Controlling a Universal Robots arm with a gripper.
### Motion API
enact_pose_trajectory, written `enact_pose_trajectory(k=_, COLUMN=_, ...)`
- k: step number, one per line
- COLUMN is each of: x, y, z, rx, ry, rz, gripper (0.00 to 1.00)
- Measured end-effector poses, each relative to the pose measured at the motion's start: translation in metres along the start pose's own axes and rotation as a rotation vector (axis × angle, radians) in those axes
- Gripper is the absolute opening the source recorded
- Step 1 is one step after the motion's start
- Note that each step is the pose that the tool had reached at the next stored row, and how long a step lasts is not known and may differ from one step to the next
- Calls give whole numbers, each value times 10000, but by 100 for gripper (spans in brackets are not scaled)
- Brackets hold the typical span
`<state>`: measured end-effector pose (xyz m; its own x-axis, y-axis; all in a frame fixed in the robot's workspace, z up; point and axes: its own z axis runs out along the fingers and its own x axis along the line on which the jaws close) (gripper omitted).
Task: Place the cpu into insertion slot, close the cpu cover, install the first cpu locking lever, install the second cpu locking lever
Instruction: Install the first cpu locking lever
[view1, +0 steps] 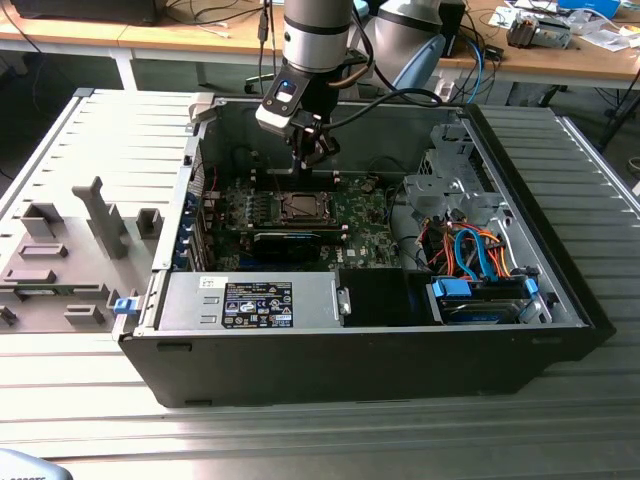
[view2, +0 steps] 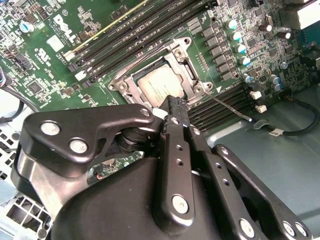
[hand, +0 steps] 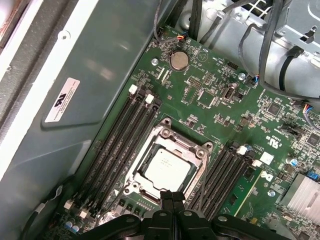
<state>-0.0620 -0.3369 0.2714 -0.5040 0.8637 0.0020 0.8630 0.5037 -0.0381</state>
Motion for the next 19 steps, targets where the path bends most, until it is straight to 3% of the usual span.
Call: enact_pose_trajectory(k=19, x=0, y=0, z=4, rx=56, ry=-95, rz=4, gripper=11)
